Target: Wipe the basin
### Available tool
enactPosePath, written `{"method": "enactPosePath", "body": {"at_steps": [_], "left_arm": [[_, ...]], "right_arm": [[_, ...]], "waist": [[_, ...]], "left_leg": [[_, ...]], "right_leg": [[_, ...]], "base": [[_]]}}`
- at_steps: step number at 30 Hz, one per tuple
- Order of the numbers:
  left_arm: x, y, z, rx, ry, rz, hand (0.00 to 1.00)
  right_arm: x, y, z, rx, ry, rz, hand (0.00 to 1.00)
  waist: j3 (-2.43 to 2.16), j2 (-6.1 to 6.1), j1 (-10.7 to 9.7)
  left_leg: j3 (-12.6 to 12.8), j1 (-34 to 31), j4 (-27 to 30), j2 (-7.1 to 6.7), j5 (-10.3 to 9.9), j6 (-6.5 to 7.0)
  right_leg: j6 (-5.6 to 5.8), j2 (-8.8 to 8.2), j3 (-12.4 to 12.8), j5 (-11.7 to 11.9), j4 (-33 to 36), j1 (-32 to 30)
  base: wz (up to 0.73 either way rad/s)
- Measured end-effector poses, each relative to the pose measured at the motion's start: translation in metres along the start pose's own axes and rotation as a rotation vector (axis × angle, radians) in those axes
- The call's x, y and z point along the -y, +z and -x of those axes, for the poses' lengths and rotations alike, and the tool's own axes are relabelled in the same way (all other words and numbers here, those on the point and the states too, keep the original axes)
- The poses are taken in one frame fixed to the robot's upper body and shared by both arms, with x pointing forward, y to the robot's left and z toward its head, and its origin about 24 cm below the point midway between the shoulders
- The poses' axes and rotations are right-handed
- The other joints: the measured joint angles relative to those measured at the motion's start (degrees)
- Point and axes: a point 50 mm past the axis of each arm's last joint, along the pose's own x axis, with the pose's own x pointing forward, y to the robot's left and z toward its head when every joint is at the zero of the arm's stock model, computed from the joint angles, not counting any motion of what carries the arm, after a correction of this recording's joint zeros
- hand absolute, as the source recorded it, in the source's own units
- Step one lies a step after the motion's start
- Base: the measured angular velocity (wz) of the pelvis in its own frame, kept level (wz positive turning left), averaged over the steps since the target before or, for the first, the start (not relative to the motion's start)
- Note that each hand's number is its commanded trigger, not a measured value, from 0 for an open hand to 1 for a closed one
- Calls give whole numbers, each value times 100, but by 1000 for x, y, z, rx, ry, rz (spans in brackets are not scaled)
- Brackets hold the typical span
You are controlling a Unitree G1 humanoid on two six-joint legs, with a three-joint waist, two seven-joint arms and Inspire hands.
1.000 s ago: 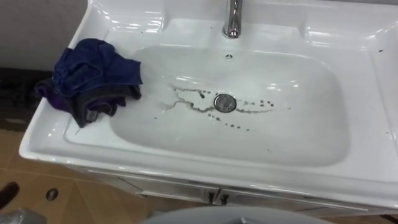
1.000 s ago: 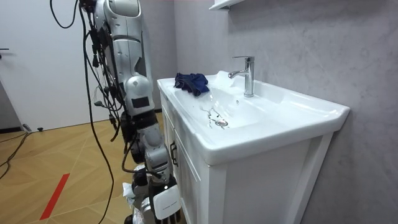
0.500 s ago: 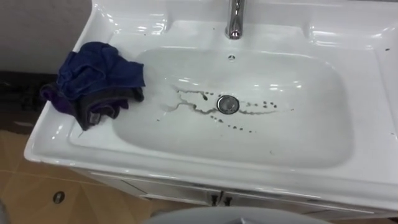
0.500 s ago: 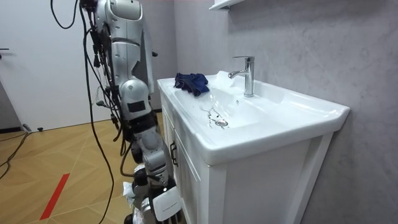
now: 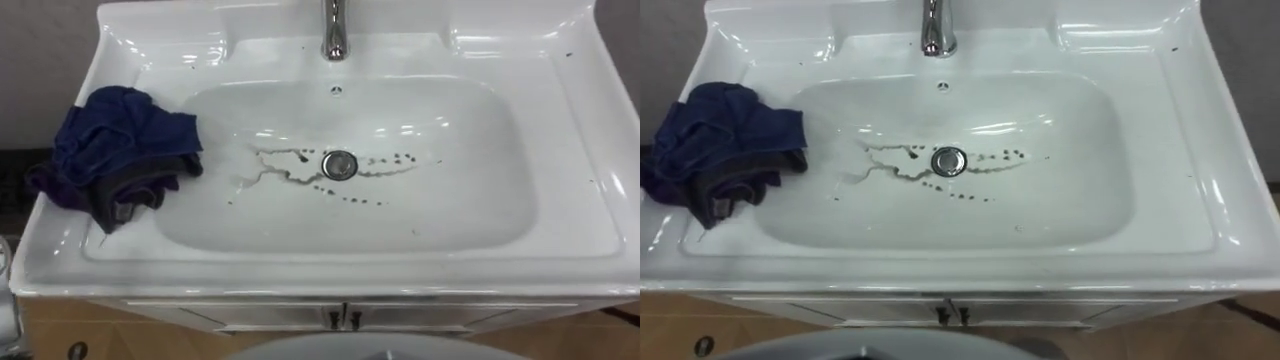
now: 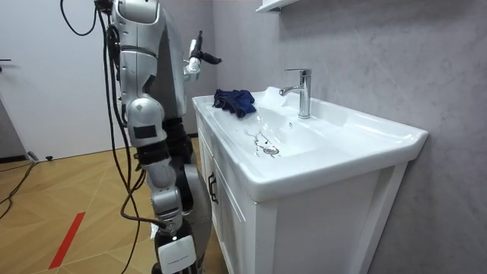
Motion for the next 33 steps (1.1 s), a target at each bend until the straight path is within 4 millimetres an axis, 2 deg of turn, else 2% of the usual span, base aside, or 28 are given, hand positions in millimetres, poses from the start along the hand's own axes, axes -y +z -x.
{"method": "enactPosePath", "body": {"at_steps": [4, 9, 16, 20, 24, 33], "left_arm": [[10, 7, 8, 21, -83, 28, 0], [28, 13, 24, 76, -222, 9, 0], [51, 17, 53, 142, -402, -42, 0], [62, 22, 70, 181, -473, -50, 0], [72, 18, 89, 153, -561, -55, 0], [74, 12, 94, 134, -594, -80, 0]], "right_arm": [[-2, -2, 0, -9, 22, 1, 0], [-2, -1, -1, -15, 38, -2, 0], [-3, 2, -1, -19, 53, 26, 0], [-5, 5, -1, -22, 61, 78, 0], [-7, 7, -2, -24, 65, 105, 0], [-7, 8, -2, -54, 54, 100, 0]], "waist": [[7, -7, -175], [45, -58, -329], [16, -152, -448], [13, -161, -510], [14, -166, -593], [19, -214, -646]], "left_leg": [[0, 13, -5, -2, 0, 0], [123, 40, -12, 17, 0, 0], [152, 62, -11, 18, 0, 0], [158, 100, -11, 21, 0, 0], [158, 102, -13, 26, 0, 0], [164, 109, -14, 41, 0, 0]], "right_leg": [[-1, 6, 54, 4, 22, 4], [-4, 59, 216, 29, -6, -20], [-9, 86, 337, 33, -4, -44], [-15, 86, 350, 41, -24, -3], [-19, 92, 353, 44, -27, -3], [-33, 112, 356, 53, -16, -13]], "base": [[-11], [-15], [-11], [-4], [0], [0]]}}
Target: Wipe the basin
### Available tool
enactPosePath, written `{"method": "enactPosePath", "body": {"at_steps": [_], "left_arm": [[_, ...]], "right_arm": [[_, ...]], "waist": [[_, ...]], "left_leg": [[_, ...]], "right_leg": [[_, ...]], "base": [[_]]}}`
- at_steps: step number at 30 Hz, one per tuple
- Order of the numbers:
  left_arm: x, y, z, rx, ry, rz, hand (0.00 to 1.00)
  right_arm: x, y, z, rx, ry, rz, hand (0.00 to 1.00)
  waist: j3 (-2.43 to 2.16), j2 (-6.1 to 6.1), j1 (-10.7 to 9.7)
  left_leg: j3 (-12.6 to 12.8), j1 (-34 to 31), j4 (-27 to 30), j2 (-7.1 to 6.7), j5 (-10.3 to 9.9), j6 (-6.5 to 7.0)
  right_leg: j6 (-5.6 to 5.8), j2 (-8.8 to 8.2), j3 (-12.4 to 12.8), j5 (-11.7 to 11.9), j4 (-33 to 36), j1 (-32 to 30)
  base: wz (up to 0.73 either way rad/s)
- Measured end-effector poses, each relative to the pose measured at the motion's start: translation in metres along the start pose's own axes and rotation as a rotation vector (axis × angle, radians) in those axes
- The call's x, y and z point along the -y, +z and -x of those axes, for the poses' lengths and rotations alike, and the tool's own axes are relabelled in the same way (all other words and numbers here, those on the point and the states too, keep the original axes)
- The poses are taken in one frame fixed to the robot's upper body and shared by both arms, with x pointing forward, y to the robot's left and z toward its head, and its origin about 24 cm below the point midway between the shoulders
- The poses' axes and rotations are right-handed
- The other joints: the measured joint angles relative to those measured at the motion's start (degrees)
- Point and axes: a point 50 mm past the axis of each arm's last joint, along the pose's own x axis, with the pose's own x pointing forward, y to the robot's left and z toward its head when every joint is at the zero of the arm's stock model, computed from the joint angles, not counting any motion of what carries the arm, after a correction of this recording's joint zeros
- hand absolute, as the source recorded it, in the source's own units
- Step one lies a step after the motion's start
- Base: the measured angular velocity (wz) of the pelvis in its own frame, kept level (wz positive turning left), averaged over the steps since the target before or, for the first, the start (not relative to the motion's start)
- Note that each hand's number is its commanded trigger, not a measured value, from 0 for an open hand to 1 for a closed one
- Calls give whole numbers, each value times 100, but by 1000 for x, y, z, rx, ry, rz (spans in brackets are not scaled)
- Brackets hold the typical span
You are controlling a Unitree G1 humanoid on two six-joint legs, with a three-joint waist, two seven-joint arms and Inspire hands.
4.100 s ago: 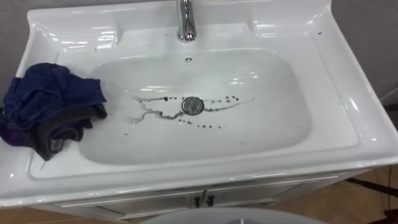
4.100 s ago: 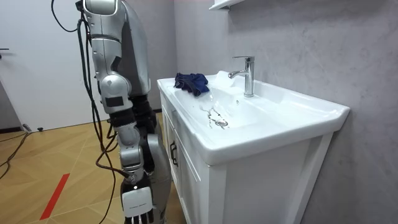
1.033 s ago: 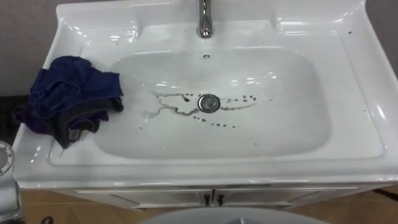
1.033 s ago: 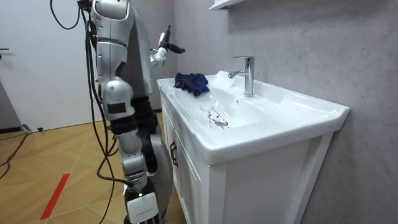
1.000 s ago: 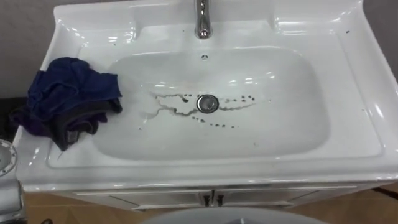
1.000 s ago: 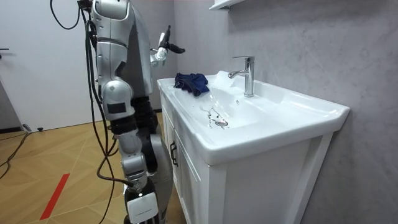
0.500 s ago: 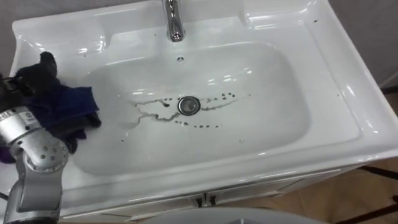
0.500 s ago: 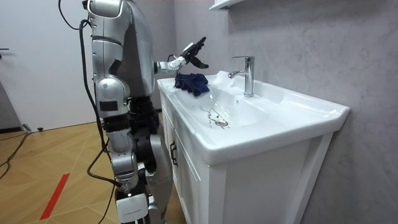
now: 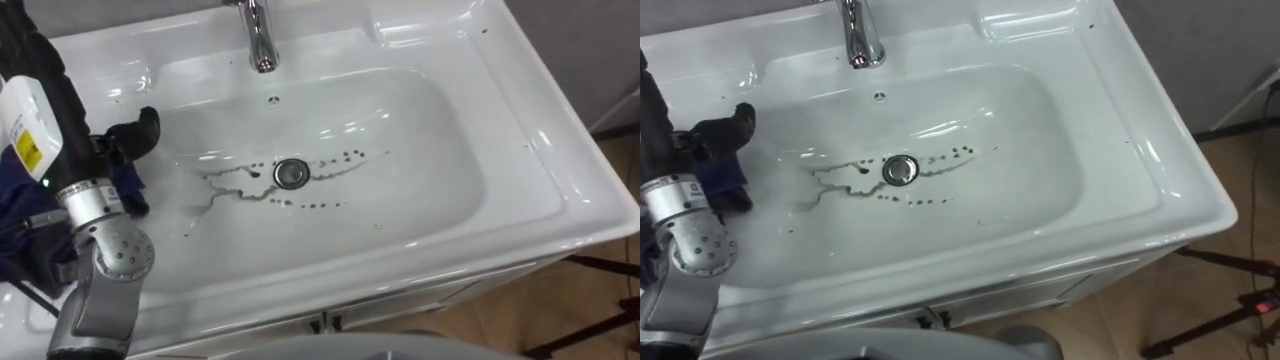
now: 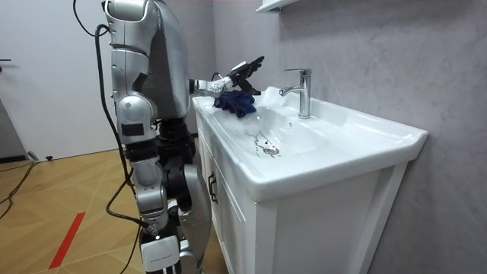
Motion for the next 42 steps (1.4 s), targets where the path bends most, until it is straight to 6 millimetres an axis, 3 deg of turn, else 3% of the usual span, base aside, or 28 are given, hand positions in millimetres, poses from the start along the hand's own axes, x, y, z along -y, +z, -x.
{"method": "enactPosePath", "body": {"at_steps": [12, 17, 23, 34, 42], "left_arm": [[10, -26, 12, -109, -70, -75, 0], [13, -30, 14, -135, -114, -94, 0], [20, -38, 21, -176, -173, -119, 0], [26, -41, 28, -192, -196, -142, 0], [25, -50, 32, -168, -188, -282, 0]], "right_arm": [[-4, 0, -1, -13, 20, -2, 0], [-4, 0, -1, -19, 20, 1, 0], [-2, 8, 0, 1, 15, 6, 0], [0, 9, 0, 3, -14, 6, 0], [-1, 3, -1, -30, -25, 10, 0]], "waist": [[4, -101, 11], [-7, -73, 16], [-69, -30, 28], [-57, -51, 59], [-63, -3, 171]], "left_leg": [[2, -22, 1, 56, -2, -3], [32, -24, 5, 63, -2, -3], [91, -23, 5, 68, -1, -5], [152, -37, 4, 65, -1, -8], [152, -49, 2, 63, -1, -9]], "right_leg": [[-43, 55, 3, 46, -4, -23], [-49, 60, -3, 50, 2, -26], [-52, 63, 15, 53, 37, -58], [-53, 58, 11, 53, 119, -157], [-52, 65, 43, 77, 122, -189]], "base": [[0], [0], [-2], [-2], [-3]]}}
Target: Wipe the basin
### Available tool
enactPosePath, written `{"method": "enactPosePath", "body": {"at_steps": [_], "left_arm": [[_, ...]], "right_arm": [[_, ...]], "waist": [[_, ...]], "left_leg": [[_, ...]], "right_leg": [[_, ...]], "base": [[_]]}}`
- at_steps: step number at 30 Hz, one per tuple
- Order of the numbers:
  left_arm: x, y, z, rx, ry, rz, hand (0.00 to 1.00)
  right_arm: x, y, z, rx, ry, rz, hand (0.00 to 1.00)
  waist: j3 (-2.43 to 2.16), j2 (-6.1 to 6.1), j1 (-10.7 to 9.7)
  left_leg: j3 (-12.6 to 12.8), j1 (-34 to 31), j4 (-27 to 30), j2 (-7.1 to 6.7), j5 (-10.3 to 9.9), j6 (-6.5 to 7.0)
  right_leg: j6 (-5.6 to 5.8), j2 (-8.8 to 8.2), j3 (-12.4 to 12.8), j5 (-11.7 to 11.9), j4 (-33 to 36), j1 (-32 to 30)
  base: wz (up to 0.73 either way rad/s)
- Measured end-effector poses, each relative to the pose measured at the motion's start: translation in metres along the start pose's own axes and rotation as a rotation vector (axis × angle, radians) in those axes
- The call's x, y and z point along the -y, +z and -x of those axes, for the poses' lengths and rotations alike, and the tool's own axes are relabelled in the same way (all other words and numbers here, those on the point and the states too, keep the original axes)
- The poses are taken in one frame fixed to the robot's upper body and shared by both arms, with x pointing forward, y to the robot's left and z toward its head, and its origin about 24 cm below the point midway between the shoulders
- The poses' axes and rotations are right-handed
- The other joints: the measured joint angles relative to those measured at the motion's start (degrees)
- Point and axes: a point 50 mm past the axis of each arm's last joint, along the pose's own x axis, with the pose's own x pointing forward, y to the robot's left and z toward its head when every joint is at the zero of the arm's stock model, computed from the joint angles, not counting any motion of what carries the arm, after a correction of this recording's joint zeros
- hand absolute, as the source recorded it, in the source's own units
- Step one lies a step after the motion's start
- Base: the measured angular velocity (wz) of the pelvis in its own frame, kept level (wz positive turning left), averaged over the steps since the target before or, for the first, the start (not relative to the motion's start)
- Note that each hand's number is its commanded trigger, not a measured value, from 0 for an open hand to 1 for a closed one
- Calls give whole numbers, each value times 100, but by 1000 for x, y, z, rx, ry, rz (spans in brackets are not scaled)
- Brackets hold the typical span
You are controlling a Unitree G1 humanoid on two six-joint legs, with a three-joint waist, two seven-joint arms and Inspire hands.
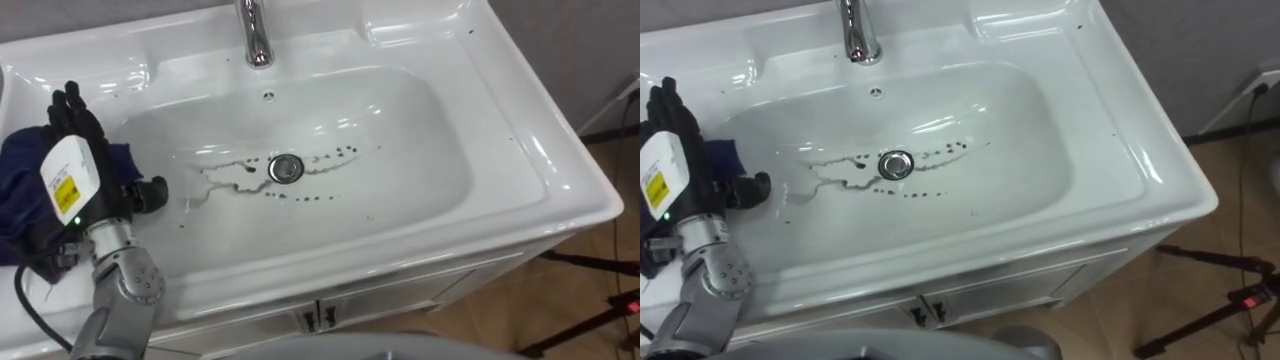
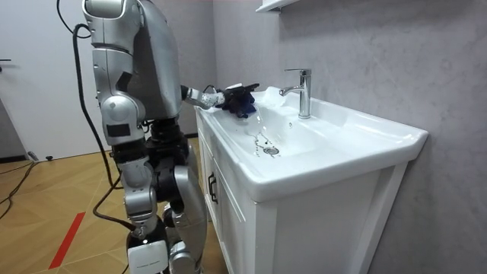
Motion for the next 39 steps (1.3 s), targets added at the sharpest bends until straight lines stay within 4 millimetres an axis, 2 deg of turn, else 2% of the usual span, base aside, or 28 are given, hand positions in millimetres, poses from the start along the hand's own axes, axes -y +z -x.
{"method": "enactPosePath", "body": {"at_steps": [13, 20, 24, 31, 36, 39], "left_arm": [[2, -6, 2, -16, -2, -54, 0], [0, -7, 0, -10, 16, -78, 0], [-2, -9, 0, -26, 26, -87, 0], [-2, -10, -1, -39, 39, -94, 0], [-1, -15, 2, -61, 29, -111, 0], [2, -18, 3, -77, 17, -120, 0]], "right_arm": [[0, 4, 0, 13, -15, 19, 0], [0, 3, 0, 7, -5, 18, 0], [0, 3, 0, -5, -6, 16, 0], [1, 5, 0, -1, -11, 25, 0], [2, 7, 1, -11, -14, 40, 0], [2, 6, 1, -21, -17, 37, 0]], "waist": [[-1, 13, 46], [-7, 13, 136], [-36, 12, 172], [-47, 17, 168], [-87, 17, 173], [-96, 29, 173]], "left_leg": [[-14, 50, -3, 5, 1, 0], [-16, 40, -2, 5, 1, 0], [-26, 34, -2, 5, 3, -1], [-37, 29, -2, 5, 3, -2], [-35, 40, -2, 4, 5, -4], [-34, 47, -2, 0, 5, -4]], "right_leg": [[0, 8, 8, 0, -36, 85], [-5, 9, 2, -6, -34, 76], [-6, 7, -10, -7, -42, 80], [-7, -2, -57, -8, -32, 83], [-10, 0, -67, -11, -4, 84], [-10, -1, -61, -11, 2, 86]], "base": [[0], [0], [0], [0], [-3], [-1]]}}
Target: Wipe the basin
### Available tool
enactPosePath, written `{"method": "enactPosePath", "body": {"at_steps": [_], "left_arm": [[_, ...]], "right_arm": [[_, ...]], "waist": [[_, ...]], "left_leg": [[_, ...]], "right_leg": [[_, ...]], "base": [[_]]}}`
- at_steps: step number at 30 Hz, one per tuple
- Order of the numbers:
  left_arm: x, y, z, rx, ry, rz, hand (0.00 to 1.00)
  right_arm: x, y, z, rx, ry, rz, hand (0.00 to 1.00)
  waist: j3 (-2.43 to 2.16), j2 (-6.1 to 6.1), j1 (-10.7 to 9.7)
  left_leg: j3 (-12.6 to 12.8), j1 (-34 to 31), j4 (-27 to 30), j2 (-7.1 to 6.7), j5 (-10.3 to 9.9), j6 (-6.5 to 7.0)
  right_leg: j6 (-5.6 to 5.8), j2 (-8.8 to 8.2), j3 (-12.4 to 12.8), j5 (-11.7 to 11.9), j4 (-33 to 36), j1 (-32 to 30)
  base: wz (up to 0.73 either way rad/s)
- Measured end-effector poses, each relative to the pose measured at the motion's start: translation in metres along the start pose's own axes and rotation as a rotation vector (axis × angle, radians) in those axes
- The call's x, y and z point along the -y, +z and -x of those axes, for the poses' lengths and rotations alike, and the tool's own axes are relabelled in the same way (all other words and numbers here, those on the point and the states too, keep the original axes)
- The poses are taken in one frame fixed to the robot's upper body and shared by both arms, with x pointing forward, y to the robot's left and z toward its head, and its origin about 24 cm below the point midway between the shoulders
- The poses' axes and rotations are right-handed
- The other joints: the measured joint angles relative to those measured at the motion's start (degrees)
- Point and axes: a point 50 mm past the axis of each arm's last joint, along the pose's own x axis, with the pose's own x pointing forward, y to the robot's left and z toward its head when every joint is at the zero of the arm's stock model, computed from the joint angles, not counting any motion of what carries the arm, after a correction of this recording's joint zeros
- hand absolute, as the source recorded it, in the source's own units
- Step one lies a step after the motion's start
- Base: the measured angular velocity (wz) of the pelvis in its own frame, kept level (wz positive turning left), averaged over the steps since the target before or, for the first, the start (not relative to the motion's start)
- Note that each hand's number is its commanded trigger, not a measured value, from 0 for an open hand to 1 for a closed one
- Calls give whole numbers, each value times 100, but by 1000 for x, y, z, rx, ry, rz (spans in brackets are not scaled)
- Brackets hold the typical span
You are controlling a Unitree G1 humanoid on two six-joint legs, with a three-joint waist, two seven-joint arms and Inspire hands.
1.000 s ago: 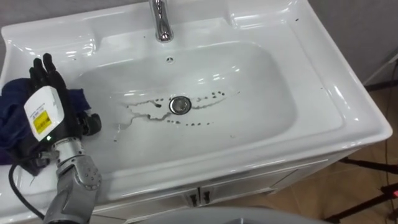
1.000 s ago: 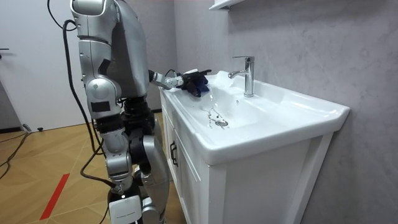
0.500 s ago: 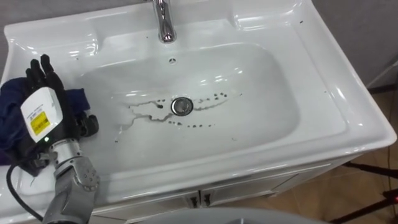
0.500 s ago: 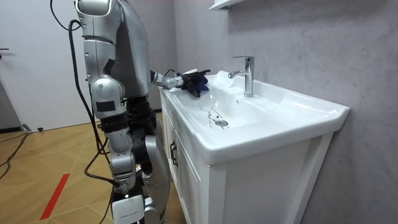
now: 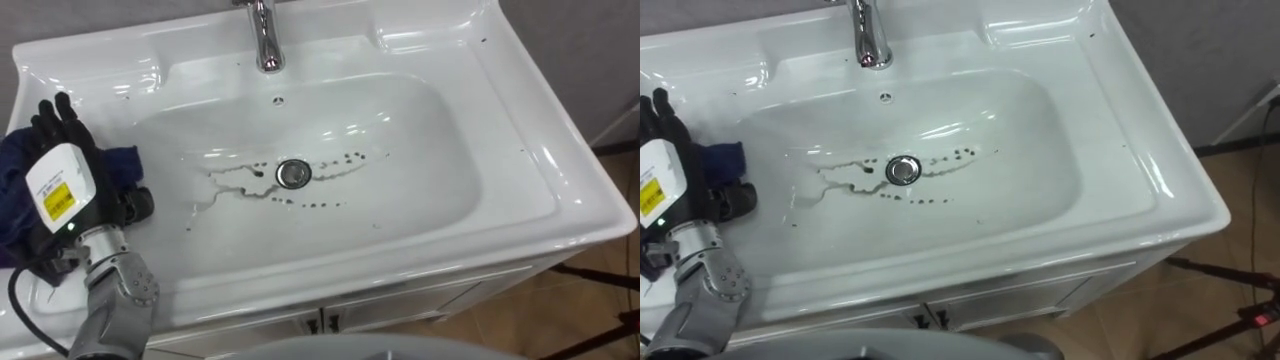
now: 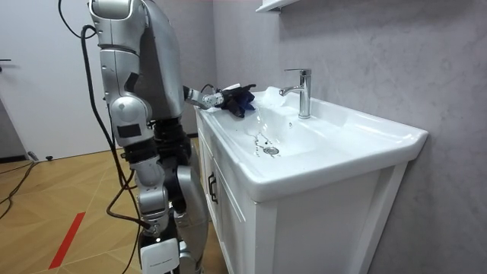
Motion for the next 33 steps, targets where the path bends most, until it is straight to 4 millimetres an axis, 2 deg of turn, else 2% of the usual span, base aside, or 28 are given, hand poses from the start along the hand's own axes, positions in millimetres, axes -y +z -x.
{"method": "enactPosePath", "body": {"at_steps": [5, 18, 19, 21, 22, 24, 33], "left_arm": [[2, -4, 1, -19, -7, -15, 0], [4, -11, 4, -82, 12, -4, 0], [3, -12, 4, -86, 14, -3, 0], [3, -13, 4, -97, 18, -3, 0], [3, -14, 3, -99, 18, -4, 0], [4, -15, 3, -105, 14, -7, 0], [5, -20, 5, -126, 9, -18, 0]], "right_arm": [[0, 1, 0, 1, -12, 0, 0], [3, 2, 1, -27, -18, -3, 0], [3, 2, 1, -28, -18, 1, 0], [4, 4, 1, -24, -24, 12, 0], [4, 4, 1, -24, -24, 12, 0], [5, 3, 1, -30, -25, 11, 0], [7, 7, 3, -36, -34, 8, 0]], "waist": [[-4, 42, 1], [-14, 20, 104], [-19, 12, 142], [-35, -14, 175], [-36, -15, 175], [-40, -27, 174], [-41, -30, 185]], "left_leg": [[0, 8, -1, 0, 2, -2], [-22, 84, -68, 7, 41, -60], [-37, 93, -67, 6, 44, -65], [-299, 109, -64, 6, 52, -78], [-341, 118, -65, 6, 53, -80], [-355, 157, -67, 8, 62, -95], [-403, 196, -69, 16, 122, -181]], "right_leg": [[-6, 1, 6, -5, 11, 0], [-51, 21, 10, -75, 47, 10], [-57, 23, 7, -84, 75, 11], [-69, 28, -42, -92, 89, 38], [-73, 29, -65, -95, 86, 51], [-99, 22, -152, -116, 74, 109], [-140, 28, -160, -142, 80, 143]], "base": [[0], [-1], [-19], [-11], [6], [5], [0]]}}
